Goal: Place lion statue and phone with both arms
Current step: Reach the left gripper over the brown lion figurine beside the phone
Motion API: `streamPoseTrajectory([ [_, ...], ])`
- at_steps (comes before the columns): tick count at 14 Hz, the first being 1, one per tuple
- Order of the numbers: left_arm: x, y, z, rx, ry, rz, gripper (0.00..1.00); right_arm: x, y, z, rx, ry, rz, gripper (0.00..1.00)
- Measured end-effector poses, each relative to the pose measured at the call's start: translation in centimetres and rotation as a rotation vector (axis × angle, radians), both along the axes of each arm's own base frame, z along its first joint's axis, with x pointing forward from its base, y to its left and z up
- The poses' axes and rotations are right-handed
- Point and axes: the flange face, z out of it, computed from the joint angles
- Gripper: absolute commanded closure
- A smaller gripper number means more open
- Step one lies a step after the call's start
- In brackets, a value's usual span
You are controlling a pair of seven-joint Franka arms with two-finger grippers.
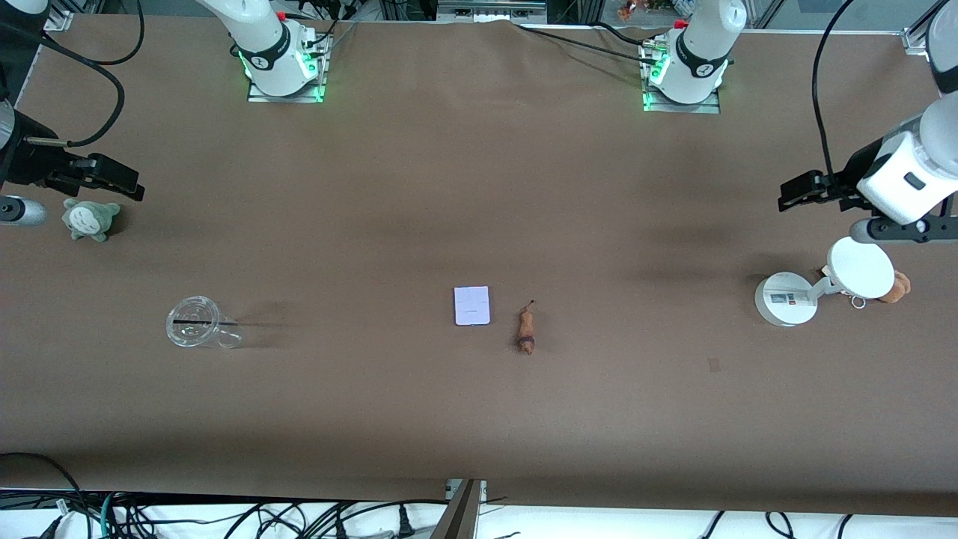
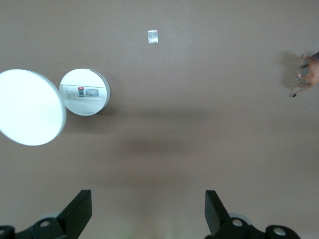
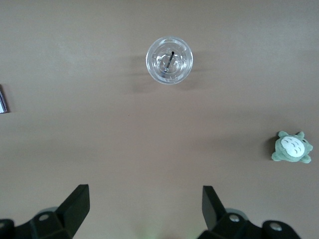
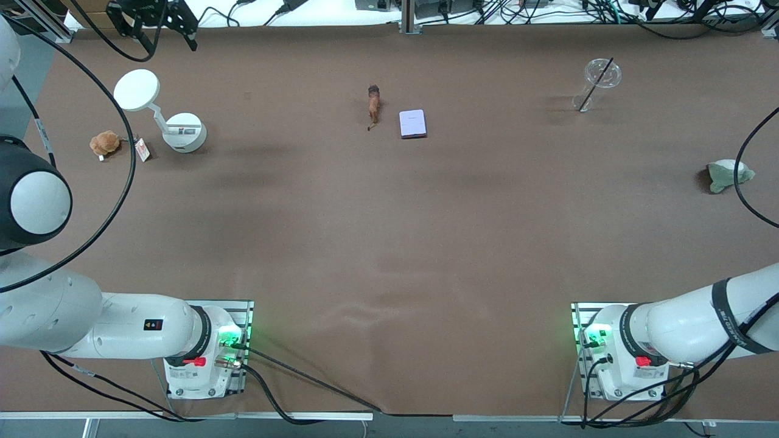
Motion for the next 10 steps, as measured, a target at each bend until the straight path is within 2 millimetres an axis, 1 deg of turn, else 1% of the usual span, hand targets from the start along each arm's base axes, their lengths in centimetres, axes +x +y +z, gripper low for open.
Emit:
streamPoseTrajectory([
  [2,0.4,-1.0,-2.8,-0.04,-0.026,0.025,0.0,0.0,0.0,0.0,0.0,0.0,0.0,0.0],
  [3,0.7,-2.0,-4.4,-0.052,-0.041,0.031,0.0,0.0,0.0,0.0,0.0,0.0,0.0,0.0],
  [5,1.5,-5.3,-7.1,-0.057,-0.07,0.029,0.0,0.0,0.0,0.0,0.0,0.0,0.0,0.0],
  [10,2.7,-14.2,-11.9,-0.083,-0.106,0.149,0.0,0.0,0.1,0.0,0.0,-0.001,0.001,0.0],
])
